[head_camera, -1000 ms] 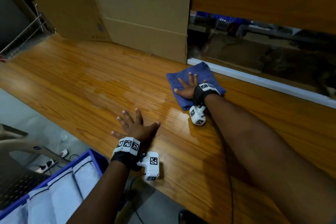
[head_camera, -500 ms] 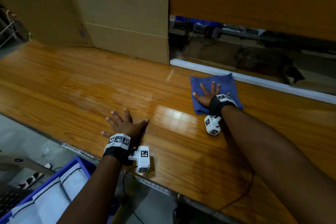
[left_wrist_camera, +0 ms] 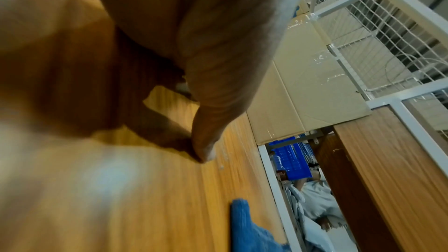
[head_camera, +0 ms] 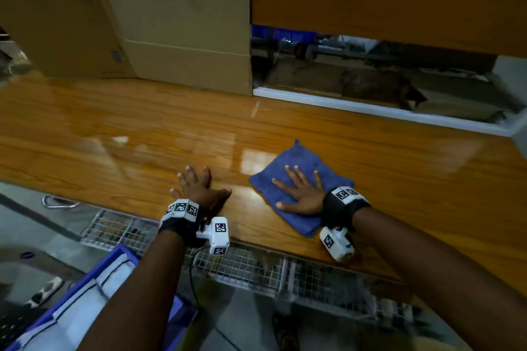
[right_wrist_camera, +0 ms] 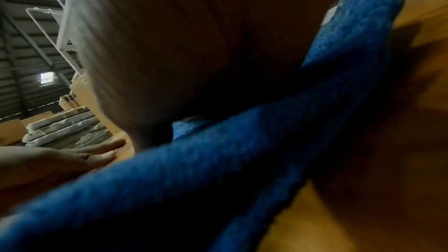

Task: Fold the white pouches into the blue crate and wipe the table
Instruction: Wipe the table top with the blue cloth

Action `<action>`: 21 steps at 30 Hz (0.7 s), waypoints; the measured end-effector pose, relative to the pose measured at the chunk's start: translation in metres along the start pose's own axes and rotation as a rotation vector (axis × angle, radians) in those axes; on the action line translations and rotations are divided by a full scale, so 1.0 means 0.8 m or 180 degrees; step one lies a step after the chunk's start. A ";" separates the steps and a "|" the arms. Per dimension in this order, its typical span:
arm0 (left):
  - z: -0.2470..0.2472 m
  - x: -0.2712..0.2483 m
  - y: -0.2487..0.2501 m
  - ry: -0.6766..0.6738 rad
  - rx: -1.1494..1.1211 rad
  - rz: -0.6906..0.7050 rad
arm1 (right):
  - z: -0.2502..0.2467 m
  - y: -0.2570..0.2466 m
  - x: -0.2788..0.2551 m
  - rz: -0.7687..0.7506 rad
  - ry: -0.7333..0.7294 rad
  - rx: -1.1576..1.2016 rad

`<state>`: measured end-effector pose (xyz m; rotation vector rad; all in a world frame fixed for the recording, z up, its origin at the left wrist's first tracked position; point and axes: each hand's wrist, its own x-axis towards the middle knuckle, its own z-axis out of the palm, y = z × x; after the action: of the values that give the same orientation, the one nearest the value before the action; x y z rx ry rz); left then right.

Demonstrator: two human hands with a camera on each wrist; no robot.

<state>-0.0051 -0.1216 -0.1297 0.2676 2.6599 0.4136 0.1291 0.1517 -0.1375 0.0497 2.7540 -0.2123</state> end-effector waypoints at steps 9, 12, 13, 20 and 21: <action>0.011 -0.014 -0.050 0.0024 0.0187 0.0698 | 0.015 -0.047 -0.050 0.1199 0.0334 0.0526; 0.015 -0.014 -0.060 0.0192 0.0100 0.0791 | 0.026 -0.101 -0.041 0.0796 0.0240 0.0325; 0.015 -0.014 -0.064 0.0248 0.0063 0.0832 | 0.031 -0.118 -0.044 0.0644 0.0299 0.0260; -0.002 -0.015 -0.128 0.0379 0.0205 0.0888 | 0.044 -0.093 -0.081 0.0690 0.0591 0.0314; -0.002 -0.019 -0.137 0.0414 0.0193 0.0864 | 0.045 -0.087 -0.081 0.0970 0.0618 0.0413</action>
<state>-0.0056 -0.2283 -0.1582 0.6459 2.7745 0.4479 0.1982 0.0772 -0.1365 0.5466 2.8713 -0.3160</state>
